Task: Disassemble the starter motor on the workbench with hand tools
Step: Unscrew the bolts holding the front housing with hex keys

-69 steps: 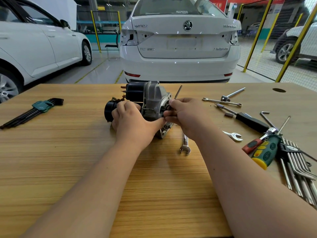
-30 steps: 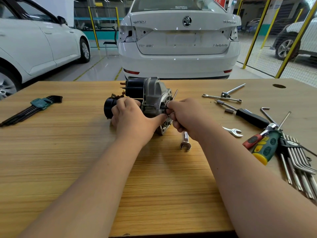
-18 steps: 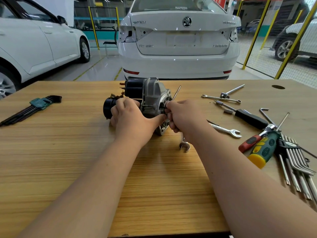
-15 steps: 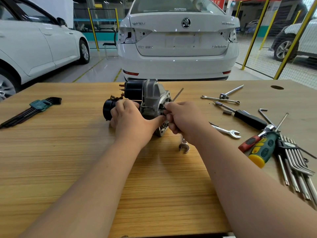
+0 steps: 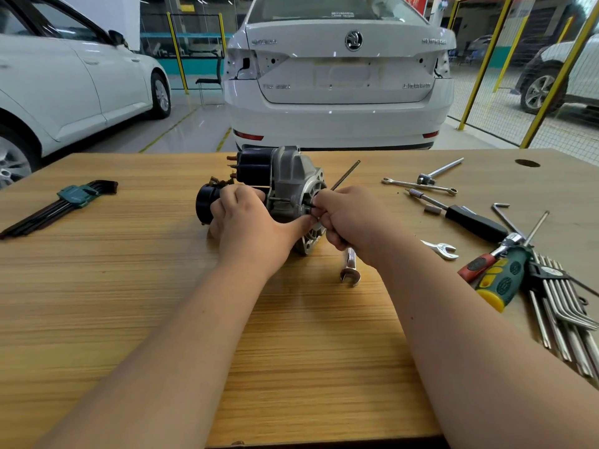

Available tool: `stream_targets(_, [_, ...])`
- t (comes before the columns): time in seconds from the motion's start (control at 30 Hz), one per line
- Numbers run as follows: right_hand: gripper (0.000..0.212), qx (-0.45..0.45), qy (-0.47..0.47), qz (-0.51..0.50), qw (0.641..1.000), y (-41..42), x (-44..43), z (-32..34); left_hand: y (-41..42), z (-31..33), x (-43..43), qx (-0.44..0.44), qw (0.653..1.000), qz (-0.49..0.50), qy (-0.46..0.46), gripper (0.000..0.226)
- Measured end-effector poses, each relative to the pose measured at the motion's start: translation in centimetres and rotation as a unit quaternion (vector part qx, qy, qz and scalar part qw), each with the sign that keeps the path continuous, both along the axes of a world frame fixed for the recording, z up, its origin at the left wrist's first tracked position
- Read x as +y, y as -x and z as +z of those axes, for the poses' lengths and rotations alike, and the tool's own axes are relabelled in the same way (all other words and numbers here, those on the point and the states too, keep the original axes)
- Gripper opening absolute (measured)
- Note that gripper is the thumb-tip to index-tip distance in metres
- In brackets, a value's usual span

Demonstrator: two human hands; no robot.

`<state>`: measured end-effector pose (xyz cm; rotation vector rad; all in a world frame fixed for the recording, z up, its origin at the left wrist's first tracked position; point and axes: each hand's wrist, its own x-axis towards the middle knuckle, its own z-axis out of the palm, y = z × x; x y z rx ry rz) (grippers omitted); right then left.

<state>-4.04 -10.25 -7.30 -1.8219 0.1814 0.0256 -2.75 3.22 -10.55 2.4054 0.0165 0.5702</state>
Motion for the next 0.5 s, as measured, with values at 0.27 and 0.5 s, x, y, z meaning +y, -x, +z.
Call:
stream_targets(0.27, [0.024,-0.013,-0.023,-0.016,1.000,-0.50,0.04,-0.13,-0.09,-0.03,-0.06,-0.001,1.000,0.000,0.006,0.087])
stream_targets(0.5, [0.023,-0.038,-0.026,-0.020,0.999,-0.56,0.27,-0.42,-0.13,0.02,-0.06,0.004,1.000,-0.001,0.011,0.089])
